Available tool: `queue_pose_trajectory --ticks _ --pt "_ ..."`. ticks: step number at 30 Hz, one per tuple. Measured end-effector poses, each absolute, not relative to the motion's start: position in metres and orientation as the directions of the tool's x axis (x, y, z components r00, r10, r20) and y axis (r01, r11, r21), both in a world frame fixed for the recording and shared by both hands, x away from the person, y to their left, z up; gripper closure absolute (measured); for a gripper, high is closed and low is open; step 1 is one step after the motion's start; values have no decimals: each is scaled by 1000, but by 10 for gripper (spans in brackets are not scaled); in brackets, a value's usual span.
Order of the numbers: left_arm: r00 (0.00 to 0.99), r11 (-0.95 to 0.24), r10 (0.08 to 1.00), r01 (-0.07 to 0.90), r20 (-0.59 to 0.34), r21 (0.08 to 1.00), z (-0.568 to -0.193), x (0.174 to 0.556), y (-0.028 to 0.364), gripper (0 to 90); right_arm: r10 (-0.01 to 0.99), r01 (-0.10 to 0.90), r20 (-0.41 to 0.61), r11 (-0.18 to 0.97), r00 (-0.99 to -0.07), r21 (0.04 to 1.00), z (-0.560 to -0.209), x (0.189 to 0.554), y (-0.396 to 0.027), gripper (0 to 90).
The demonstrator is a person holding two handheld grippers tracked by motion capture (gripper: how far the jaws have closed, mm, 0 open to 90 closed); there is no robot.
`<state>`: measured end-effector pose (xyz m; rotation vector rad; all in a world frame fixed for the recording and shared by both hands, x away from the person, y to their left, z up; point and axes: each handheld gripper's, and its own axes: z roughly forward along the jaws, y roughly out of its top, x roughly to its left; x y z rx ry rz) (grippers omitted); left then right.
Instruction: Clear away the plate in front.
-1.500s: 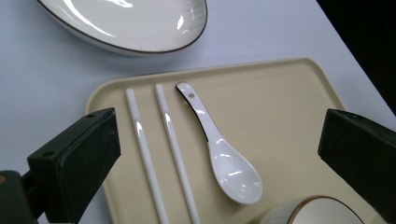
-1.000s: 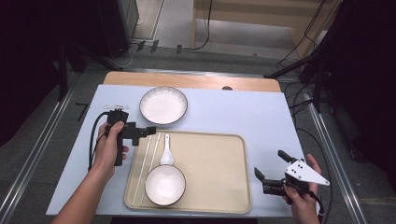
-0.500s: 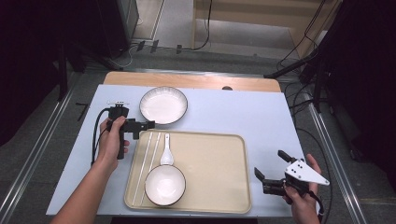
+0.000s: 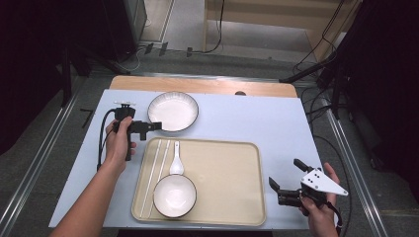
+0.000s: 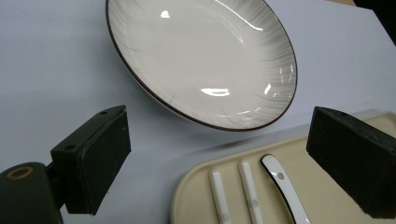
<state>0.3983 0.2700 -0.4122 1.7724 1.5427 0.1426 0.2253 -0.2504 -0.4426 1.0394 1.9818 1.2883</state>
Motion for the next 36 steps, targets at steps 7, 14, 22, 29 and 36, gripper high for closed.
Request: queue_pose_trajectory --ticks 7,14,22,29,36 --pt "242 56 871 815 -427 577 -417 418 276 70 835 307 -35 241 -549 921 -443 226 -251 0" --pt "197 98 870 830 -453 550 -423 437 276 88 837 311 -32 237 -546 920 -443 226 -251 0" --pt "126 145 880 848 -458 511 -436 454 278 204 838 313 -32 238 -545 920 -444 226 -253 0" --pt "97 162 876 863 -473 478 -441 463 276 327 839 315 -28 235 -543 919 -444 227 -253 0" --pt "55 212 858 868 -510 450 -449 468 279 451 840 317 -25 232 -541 920 -444 226 -254 0"
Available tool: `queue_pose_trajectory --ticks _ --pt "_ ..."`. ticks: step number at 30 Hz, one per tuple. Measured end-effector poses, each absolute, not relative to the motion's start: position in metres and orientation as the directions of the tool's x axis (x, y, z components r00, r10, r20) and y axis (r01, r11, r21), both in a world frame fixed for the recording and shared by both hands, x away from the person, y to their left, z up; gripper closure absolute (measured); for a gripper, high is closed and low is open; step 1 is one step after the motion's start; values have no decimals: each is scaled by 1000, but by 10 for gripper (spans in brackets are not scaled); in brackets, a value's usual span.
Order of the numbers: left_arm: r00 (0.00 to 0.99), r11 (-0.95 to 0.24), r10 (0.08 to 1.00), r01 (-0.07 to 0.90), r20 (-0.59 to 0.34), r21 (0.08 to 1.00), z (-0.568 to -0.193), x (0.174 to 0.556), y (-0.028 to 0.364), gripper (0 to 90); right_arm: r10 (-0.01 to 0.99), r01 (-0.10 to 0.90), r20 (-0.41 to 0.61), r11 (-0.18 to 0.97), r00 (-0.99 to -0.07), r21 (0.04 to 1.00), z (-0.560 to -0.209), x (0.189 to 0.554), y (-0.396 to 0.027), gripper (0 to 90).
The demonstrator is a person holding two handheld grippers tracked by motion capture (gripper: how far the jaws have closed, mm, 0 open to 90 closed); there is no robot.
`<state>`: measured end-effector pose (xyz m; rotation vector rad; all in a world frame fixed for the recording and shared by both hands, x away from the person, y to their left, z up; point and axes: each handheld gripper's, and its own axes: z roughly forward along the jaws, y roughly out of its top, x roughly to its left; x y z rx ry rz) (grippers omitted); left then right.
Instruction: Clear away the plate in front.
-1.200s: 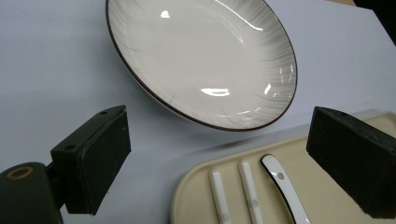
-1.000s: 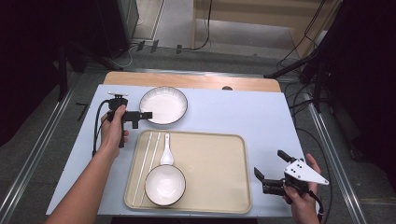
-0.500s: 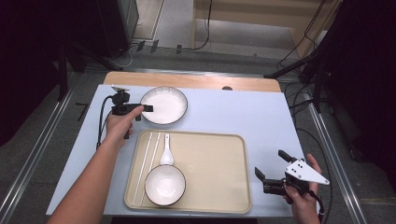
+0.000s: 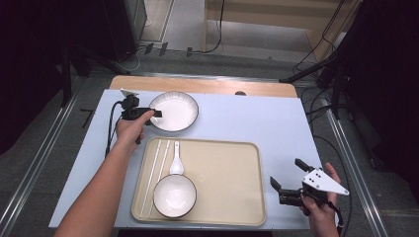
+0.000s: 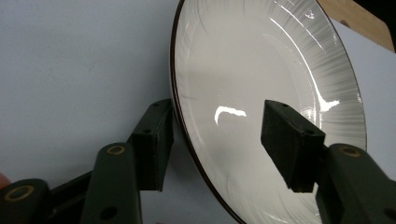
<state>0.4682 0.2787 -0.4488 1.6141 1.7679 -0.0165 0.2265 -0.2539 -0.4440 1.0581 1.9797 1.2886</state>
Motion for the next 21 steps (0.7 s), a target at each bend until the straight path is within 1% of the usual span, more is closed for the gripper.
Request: queue_pose_trajectory --ticks 4,8,12,15,18,21 --pt "26 246 849 865 -528 437 -450 470 280 518 841 318 -25 232 -541 919 -444 227 -254 0" --pt "14 260 843 865 -538 430 -451 472 283 556 841 319 -22 229 -541 920 -444 227 -254 0" --pt "15 249 850 870 -527 426 -449 474 282 555 840 316 -23 230 -542 920 -445 227 -255 0" --pt "11 246 852 875 -524 418 -450 474 282 579 841 316 -24 230 -541 921 -445 228 -254 0" --pt "-12 263 845 879 -534 397 -451 475 285 630 841 318 -21 227 -540 921 -445 228 -255 0" --pt "-42 292 831 881 -555 371 -452 476 286 663 841 319 -23 229 -540 920 -445 228 -255 0"
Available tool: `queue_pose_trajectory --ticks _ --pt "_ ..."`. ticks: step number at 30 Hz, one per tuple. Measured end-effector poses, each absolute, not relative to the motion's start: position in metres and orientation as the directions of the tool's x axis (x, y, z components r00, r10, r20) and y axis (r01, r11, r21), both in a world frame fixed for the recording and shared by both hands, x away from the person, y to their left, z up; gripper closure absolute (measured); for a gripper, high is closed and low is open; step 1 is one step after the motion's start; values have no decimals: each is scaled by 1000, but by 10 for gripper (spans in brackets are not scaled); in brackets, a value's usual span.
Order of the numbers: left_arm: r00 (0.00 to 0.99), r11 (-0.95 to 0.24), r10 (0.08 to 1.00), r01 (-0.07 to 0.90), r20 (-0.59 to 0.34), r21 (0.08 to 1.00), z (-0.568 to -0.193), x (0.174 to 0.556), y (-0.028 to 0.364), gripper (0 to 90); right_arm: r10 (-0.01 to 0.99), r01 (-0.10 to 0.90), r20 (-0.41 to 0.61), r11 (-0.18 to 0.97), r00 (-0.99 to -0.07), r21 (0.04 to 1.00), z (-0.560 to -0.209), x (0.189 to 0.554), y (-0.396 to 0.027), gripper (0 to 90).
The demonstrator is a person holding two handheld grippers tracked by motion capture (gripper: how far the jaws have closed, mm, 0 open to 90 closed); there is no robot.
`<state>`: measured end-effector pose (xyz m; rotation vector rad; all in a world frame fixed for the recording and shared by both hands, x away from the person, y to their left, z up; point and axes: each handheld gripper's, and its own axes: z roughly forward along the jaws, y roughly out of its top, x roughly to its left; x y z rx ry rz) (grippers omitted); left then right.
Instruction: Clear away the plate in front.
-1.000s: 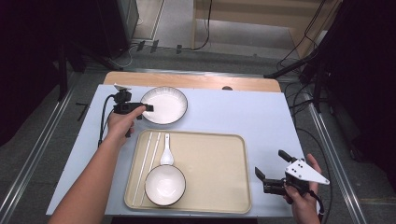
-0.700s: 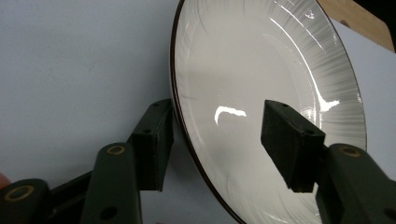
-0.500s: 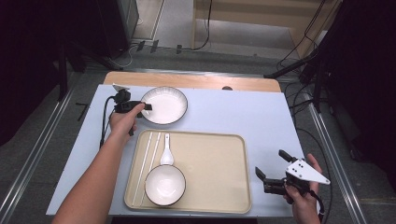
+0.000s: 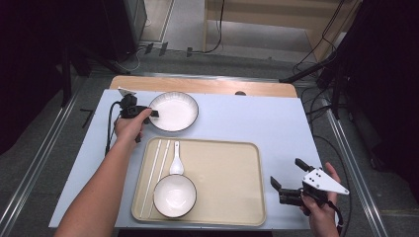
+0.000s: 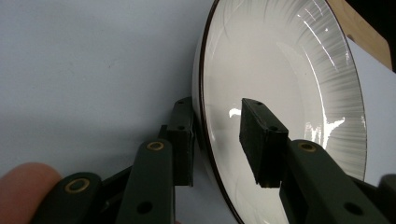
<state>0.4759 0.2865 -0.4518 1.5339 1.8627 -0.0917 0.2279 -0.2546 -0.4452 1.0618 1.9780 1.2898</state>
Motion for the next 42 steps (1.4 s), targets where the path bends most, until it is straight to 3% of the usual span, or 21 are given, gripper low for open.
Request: queue_pose_trajectory --ticks 6,15,18,27,42 --pt "-59 281 857 887 -513 367 -450 478 284 753 842 317 -25 230 -539 920 -445 228 -254 0" --pt "-102 346 816 875 -569 339 -446 477 289 821 840 314 -27 232 -541 920 -445 228 -254 0" --pt "-96 357 818 858 -567 370 -440 476 285 847 842 316 -26 231 -539 920 -445 228 -254 0" --pt "-112 372 819 850 -563 372 -436 477 282 856 842 317 -24 229 -539 920 -445 228 -255 0" --pt "-51 333 798 868 -601 369 -427 471 269 857 843 315 -24 227 -537 922 -445 228 -256 0"
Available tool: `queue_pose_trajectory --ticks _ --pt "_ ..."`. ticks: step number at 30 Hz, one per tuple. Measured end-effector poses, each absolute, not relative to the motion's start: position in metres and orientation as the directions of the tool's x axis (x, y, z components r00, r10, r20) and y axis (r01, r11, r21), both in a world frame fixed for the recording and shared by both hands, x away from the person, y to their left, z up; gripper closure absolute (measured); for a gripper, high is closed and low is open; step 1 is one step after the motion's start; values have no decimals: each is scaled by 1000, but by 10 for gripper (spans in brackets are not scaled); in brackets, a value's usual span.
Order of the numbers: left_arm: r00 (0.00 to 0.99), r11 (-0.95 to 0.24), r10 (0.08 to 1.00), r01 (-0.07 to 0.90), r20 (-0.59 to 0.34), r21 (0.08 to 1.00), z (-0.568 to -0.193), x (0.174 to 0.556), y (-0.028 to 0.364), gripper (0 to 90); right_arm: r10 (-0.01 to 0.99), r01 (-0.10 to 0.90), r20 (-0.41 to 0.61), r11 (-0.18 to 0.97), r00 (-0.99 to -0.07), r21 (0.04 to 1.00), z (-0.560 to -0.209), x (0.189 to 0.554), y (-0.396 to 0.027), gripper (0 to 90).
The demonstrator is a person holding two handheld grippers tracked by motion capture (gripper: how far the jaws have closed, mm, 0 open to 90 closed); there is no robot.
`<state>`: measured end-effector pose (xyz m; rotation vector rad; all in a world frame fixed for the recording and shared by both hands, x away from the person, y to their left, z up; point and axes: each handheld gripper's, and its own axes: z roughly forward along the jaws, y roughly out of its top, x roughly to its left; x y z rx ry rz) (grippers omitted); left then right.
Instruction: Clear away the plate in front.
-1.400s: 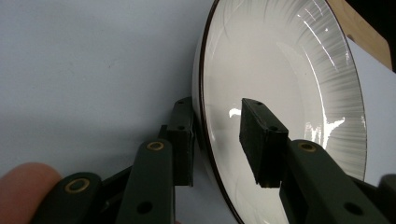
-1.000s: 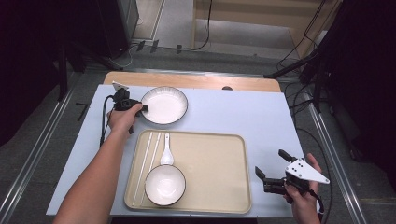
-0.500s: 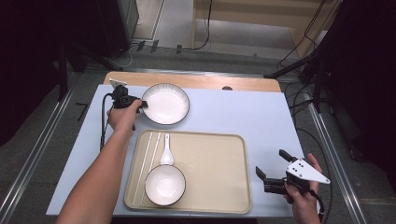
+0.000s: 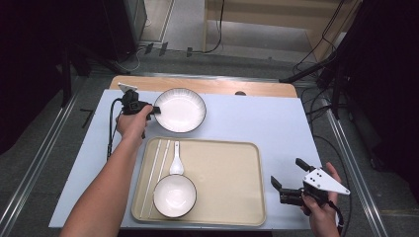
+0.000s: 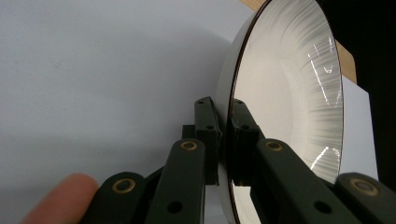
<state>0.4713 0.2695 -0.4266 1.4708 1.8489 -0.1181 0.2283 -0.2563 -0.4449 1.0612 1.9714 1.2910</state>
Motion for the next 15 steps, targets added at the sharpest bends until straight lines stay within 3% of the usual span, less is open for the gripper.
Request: queue_pose_trajectory --ticks 15 --pt "72 213 807 890 -585 403 -405 452 237 857 843 313 -23 224 -537 923 -444 228 -256 0"
